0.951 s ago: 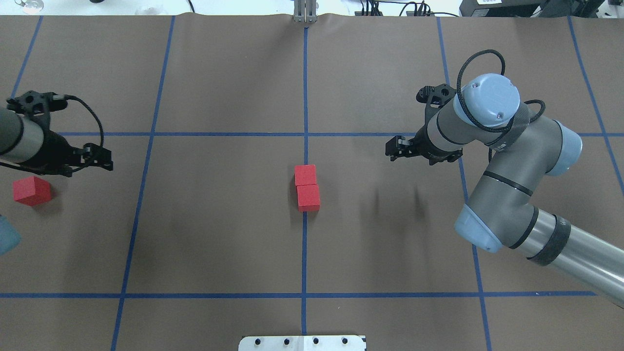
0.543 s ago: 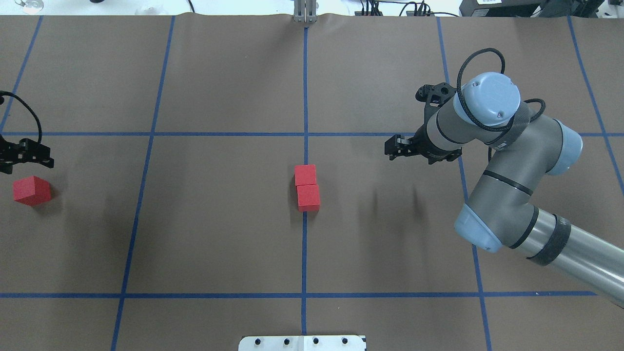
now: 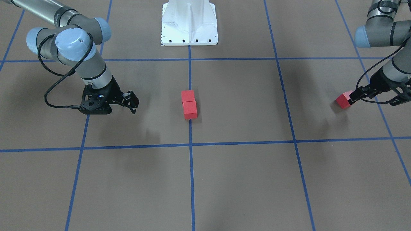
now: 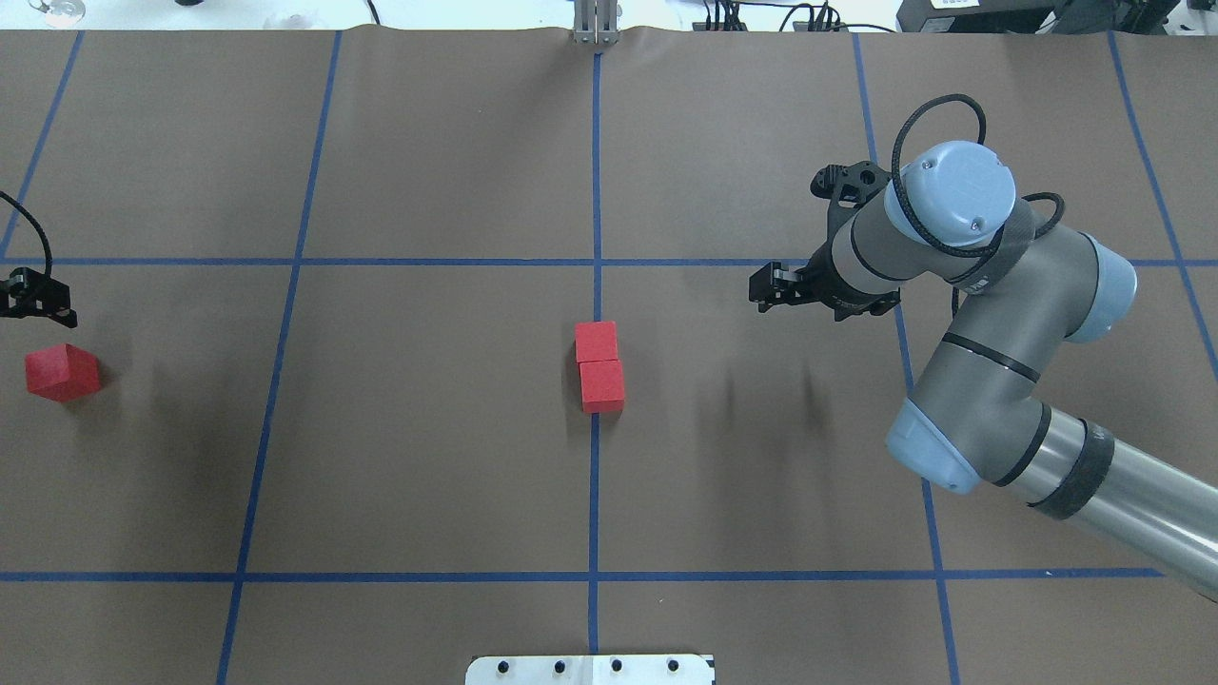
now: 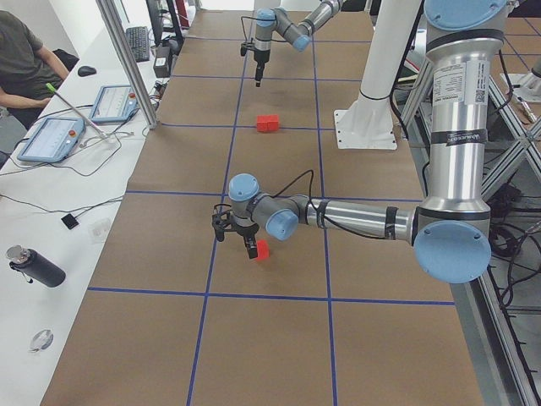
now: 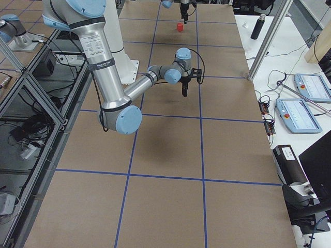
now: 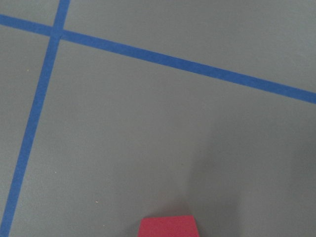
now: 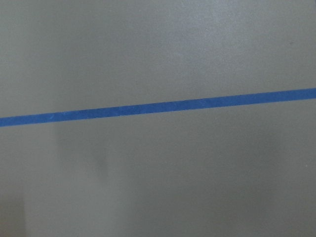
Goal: Form red blocks into L shape at center
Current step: 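Grasp the far red cube with the left gripper and lift it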
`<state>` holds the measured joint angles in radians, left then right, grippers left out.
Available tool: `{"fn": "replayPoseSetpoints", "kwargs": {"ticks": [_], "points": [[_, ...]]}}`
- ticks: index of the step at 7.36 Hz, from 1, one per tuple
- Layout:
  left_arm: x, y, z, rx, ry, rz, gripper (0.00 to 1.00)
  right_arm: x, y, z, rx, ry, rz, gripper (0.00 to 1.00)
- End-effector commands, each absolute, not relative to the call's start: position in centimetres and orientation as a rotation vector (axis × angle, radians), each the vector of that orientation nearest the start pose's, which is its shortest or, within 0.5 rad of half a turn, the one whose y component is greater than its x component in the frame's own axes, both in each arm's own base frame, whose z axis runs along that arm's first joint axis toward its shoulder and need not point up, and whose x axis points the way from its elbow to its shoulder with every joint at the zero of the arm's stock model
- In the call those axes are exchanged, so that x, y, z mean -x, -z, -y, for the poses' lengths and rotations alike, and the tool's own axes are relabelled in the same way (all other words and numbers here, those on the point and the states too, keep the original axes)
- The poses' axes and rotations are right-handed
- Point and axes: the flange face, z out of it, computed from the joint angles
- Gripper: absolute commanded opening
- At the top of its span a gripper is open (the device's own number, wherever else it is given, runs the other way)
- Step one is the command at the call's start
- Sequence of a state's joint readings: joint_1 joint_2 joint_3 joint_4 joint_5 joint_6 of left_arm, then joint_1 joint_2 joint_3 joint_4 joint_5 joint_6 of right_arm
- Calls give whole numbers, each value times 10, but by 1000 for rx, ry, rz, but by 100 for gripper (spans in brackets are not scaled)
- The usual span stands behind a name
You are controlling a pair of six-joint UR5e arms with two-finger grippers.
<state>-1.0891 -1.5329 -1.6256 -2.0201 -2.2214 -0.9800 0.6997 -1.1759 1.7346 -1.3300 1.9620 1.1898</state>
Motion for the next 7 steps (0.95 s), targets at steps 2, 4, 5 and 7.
{"fn": "replayPoseSetpoints", "kwargs": {"ticks": [2,4,5,7], "points": [[-169,-619,478,118,348,-763,99,423,-342,479,-86,-142,864,100],[-172,-623,481,135,367,-758,99,423,-341,479,-87,-143,865,100],[-172,-625,482,136,367,-756,99,423,-341,479,-87,-143,865,100],[-173,-628,482,140,364,-754,99,423,-340,479,-87,-144,866,100]]}}
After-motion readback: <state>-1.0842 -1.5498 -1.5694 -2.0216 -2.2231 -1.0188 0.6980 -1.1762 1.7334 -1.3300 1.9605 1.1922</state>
